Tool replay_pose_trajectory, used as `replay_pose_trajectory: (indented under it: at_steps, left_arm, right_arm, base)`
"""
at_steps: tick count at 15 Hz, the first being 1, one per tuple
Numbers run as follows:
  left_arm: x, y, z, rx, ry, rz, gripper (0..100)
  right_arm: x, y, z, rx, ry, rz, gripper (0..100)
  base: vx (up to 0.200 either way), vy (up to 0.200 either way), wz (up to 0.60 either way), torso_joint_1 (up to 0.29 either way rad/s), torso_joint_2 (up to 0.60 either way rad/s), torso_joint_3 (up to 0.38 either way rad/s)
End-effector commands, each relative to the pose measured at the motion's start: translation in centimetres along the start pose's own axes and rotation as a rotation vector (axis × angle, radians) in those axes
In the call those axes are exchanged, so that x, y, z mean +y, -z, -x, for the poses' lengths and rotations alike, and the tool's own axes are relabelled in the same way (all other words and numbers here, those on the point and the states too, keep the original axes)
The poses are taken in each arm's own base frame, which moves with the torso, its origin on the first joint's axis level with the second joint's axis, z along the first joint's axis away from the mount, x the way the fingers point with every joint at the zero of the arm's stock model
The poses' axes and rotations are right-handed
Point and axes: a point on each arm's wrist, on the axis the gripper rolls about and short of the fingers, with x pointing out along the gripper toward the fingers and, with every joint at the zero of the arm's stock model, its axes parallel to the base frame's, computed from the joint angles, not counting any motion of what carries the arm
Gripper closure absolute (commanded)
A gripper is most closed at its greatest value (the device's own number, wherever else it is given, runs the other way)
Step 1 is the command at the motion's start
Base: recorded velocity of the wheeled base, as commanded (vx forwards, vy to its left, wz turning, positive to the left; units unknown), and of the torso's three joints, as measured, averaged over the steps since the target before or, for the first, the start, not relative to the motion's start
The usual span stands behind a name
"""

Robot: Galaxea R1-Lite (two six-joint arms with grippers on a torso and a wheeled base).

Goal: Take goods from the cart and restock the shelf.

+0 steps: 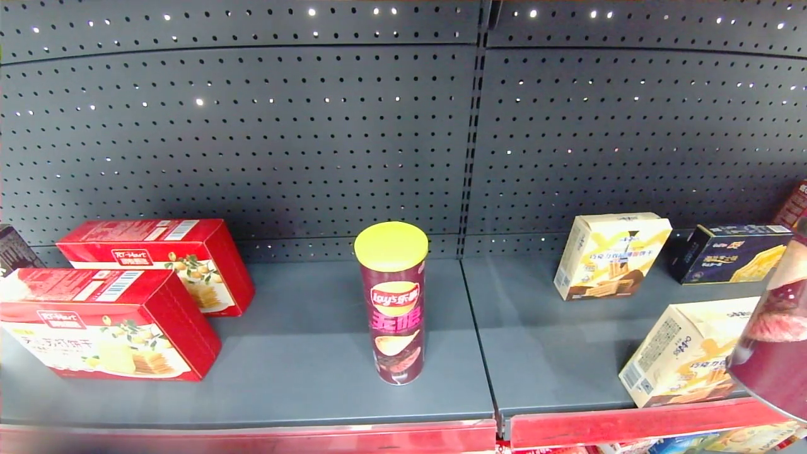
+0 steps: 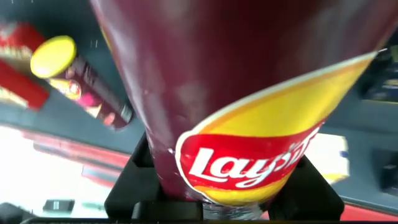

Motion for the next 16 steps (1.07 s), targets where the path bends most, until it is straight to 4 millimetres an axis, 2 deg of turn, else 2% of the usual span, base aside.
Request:
replay_pose_trajectory:
  at_steps: [1,3,5,7,12,14,16]
  left_arm:
    - [0.1,1.3,0.5,0.016,-0.005,-0.015,0]
    - [-0.6,3.7,0.4,0.079,-0.048,-0.049,0]
    - [-0.8,5.1,0.4,0.12,-0.137,-0.074,0]
    - [-0.6,5.2,0.5,0.122,-0.246,-0.051,0]
    - [-0.4,5.0,0.6,0.115,-0.28,-0.033,0]
    - [-0.5,5.5,0.6,0.128,-0.281,-0.043,0]
    - [-0.7,7.0,0.6,0.167,-0.326,-0.075,0]
  right_arm:
    - [0.9,0.3,-1.6,0.046,-0.006,0.018,100]
    - [1.3,0.3,-2.4,0.068,-0.014,0.014,100]
    - [1.6,0.2,-2.8,0.073,-0.012,0.015,100]
    - [2.2,-0.4,-3.6,0.072,-0.011,0.014,100]
    - [2.5,-1.4,-3.7,0.033,-0.022,-0.004,100]
    - [2.6,-1.3,-3.9,0.038,-0.024,-0.001,100]
    - [3.0,-1.2,-4.6,0.056,-0.033,0.008,100]
  base:
    - [0.0,0.0,0.0,0.0,0.0,0.0]
    - [0.0,0.0,0.0,0.0,0.0,0.0]
    - [0.0,0.0,0.0,0.0,0.0,0.0]
    - [0.0,0.0,0.0,0.0,0.0,0.0]
    - [0.0,0.0,0.0,0.0,0.0,0.0]
    - [0.0,0.0,0.0,0.0,0.0,0.0]
    - [0.0,0.0,0.0,0.0,0.0,0.0]
